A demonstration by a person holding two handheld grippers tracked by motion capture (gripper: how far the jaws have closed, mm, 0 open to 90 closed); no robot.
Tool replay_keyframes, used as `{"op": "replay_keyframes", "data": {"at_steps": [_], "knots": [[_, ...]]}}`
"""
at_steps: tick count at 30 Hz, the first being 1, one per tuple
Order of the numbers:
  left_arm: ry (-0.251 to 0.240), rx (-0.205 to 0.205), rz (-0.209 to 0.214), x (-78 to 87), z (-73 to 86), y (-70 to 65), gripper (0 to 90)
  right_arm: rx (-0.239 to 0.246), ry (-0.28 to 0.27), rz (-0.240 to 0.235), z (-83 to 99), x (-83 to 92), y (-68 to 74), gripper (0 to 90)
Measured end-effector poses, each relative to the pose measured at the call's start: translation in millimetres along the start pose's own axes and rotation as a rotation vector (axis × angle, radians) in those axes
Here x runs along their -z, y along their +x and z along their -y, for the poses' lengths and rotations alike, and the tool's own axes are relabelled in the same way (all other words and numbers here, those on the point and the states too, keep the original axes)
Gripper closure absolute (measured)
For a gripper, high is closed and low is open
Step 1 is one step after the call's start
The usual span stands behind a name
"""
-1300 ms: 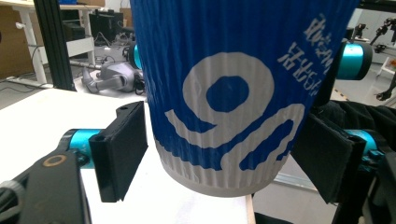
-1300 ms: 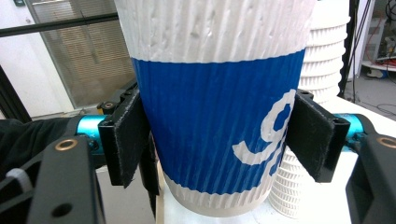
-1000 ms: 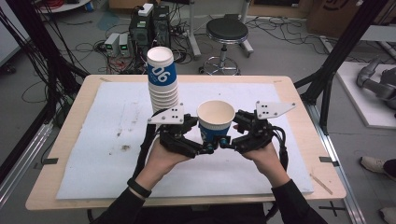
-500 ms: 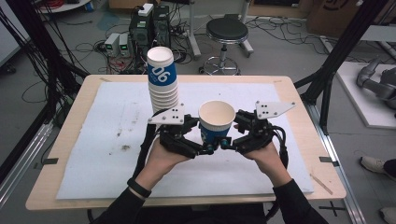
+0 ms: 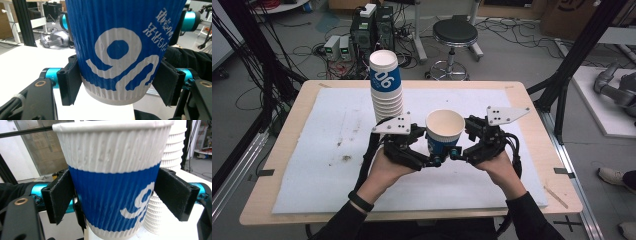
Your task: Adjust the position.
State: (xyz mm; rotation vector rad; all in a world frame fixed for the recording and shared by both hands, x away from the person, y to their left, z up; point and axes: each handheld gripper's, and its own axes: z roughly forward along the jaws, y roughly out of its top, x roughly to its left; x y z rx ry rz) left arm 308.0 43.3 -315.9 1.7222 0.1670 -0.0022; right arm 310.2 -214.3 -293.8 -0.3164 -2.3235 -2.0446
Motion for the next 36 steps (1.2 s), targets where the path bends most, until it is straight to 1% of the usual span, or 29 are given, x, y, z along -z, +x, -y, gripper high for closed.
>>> {"op": "replay_keyframes", "data": {"at_steps": [8,10,12,18,20,23,28,29,32,33,36], "knots": [[0.037,-0.009,-0.013,-3.0,0.9,-1.0,29.8,-0.002,-0.021,0.007,-4.9,4.7,1.6,17.2],[0.048,-0.019,-0.018,-4.0,1.0,-1.3,29.8,-0.006,-0.021,0.004,-5.8,5.5,2.1,17.2],[0.058,-0.019,-0.019,-5.1,1.0,-1.5,29.8,-0.01,-0.028,0.002,-5.9,5.4,1.7,17.2],[0.07,-0.022,-0.021,-5.0,1.1,-1.2,29.9,-0.013,-0.037,-0.005,-5.8,6.6,0.9,18.1],[0.07,-0.021,-0.02,-5.3,1.4,-1.1,30.0,-0.02,-0.032,-0.006,-5.5,6.6,1.1,19.3],[0.071,-0.023,-0.018,-5.5,1.2,-1.8,30.1,-0.005,-0.035,-0.003,-5.4,6.9,1.6,21.4],[0.064,-0.025,-0.015,-4.9,0.9,-2.3,29.3,-0.002,-0.041,-0.004,-5.1,7.5,2.1,23.0],[0.064,-0.024,-0.012,-5.0,0.9,-2.1,28.2,-0.002,-0.041,-0.004,-5.1,7.5,2.1,23.1],[0.056,-0.015,-0.013,-5.2,0.8,-1.4,21.0,0.0,-0.038,-0.001,-5.0,7.4,2.1,23.2],[0.047,-0.004,-0.014,-4.9,0.8,-1.4,19.0,0.003,-0.041,-0.001,-4.8,7.5,1.7,23.2],[0.038,-0.004,-0.01,-3.1,-0.2,-0.2,18.3,0.006,-0.039,0.007,-4.7,7.8,1.5,23.2]]}}
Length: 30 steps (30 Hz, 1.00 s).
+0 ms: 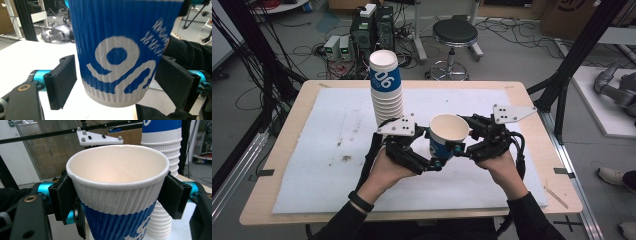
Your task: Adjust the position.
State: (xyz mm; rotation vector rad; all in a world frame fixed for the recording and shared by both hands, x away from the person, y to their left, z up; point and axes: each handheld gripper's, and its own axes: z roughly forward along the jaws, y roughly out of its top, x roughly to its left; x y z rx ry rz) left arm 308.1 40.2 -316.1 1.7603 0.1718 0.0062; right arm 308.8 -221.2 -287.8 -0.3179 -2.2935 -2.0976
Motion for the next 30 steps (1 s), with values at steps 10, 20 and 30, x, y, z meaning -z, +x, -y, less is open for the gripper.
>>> {"op": "replay_keyframes", "data": {"at_steps": [10,20,30], "knots": [[0.017,-0.008,-0.023,11.1,-3.0,-2.7,17.5,0.004,0.005,0.027,0.3,3.7,-2.0,23.2],[0.0,-0.025,-0.107,51.7,-0.5,-6.0,17.5,0.009,0.016,0.077,2.8,10.1,-7.3,23.2],[-0.034,-0.032,-0.216,91.5,11.5,-4.1,17.5,0.029,0.021,0.122,4.7,16.5,-11.2,23.2]]}}
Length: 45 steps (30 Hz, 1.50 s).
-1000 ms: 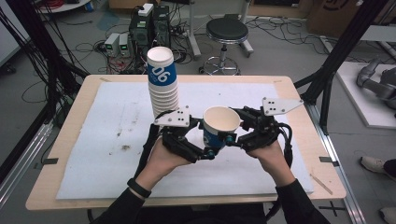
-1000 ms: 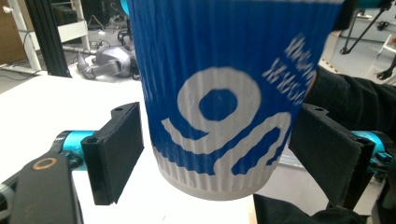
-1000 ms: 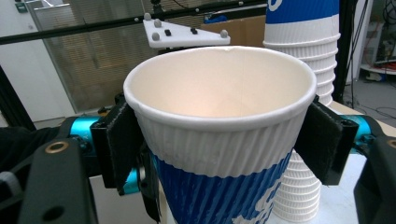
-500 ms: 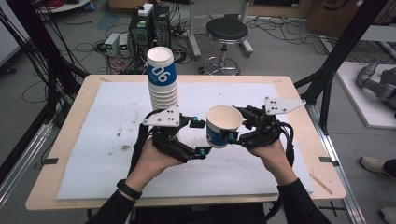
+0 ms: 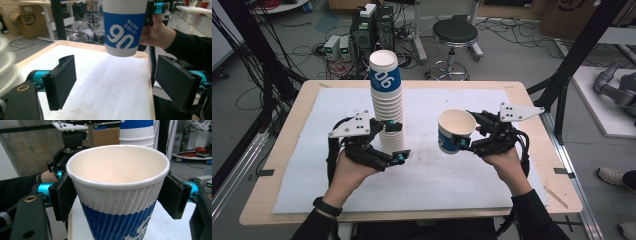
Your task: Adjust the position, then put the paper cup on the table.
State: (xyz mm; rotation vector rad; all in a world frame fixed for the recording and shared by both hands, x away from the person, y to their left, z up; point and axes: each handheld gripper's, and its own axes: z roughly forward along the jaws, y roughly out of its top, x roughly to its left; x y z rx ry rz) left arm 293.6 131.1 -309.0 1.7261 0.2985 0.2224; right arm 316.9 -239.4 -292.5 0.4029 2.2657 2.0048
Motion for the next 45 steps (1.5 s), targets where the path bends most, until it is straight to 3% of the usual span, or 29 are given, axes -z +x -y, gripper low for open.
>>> {"op": "replay_keyframes", "data": {"at_steps": [9,13,24,31,45], "knots": [[-0.014,0.031,-0.115,38.7,20.3,10.7,17.5,-0.002,-0.006,0.053,6.5,11.8,-5.9,23.6],[-0.007,0.026,-0.169,53.7,29.9,13.9,17.5,-0.008,-0.001,0.08,10.9,15.8,-8.9,23.6],[-0.017,0.052,-0.301,84.3,53.4,20.1,17.5,-0.011,-0.014,0.134,18.7,27.2,-14.1,23.7],[-0.025,0.069,-0.346,91.9,63.4,19.9,17.5,-0.019,-0.027,0.166,22.0,36.6,-17.8,23.7],[-0.039,0.066,-0.352,89.4,63.7,17.7,17.5,-0.019,-0.034,0.186,23.8,43.2,-18.8,23.7]]}}
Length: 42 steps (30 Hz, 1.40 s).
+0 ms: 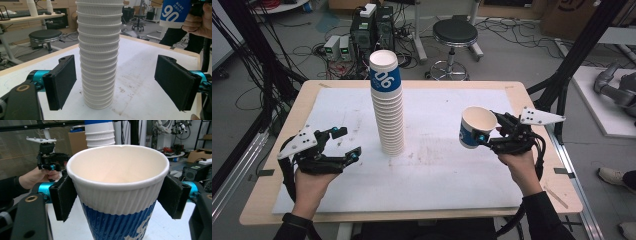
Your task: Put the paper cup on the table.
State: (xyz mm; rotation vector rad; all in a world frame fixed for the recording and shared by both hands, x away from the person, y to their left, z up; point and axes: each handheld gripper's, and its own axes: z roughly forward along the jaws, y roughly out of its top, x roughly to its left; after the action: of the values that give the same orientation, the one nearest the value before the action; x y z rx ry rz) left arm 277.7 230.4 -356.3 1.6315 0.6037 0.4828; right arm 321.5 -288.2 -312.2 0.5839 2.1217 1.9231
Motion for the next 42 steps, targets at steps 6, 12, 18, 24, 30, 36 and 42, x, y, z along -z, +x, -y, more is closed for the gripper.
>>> {"op": "replay_keyframes", "data": {"at_steps": [6,12,18,24,30,36,42], "knots": [[0.021,0.005,0.015,-6.0,4.4,-1.6,17.5,-0.007,0.004,0.009,1.4,1.9,-2.2,23.8],[0.024,0.006,0.02,-7.8,7.7,-3.2,17.5,-0.008,0.009,0.018,2.8,1.8,-4.8,23.8],[0.028,0.004,0.011,-7.1,10.4,-5.4,17.5,-0.008,0.018,0.026,8.0,-0.1,-8.3,23.8],[0.035,0.003,0.019,-8.4,12.0,-6.5,17.6,-0.008,0.044,0.068,17.4,-2.4,-13.2,23.8],[0.04,-0.003,0.026,-12.2,13.3,-8.0,17.6,-0.012,0.05,0.142,33.1,-1.4,-17.2,23.8],[0.043,-0.006,0.036,-16.5,13.4,-7.5,17.6,-0.032,0.069,0.188,49.0,-6.8,-23.2,23.8],[0.047,-0.002,0.039,-19.1,14.7,-8.1,17.6,-0.046,0.07,0.218,60.3,-13.2,-28.4,23.8]]}}
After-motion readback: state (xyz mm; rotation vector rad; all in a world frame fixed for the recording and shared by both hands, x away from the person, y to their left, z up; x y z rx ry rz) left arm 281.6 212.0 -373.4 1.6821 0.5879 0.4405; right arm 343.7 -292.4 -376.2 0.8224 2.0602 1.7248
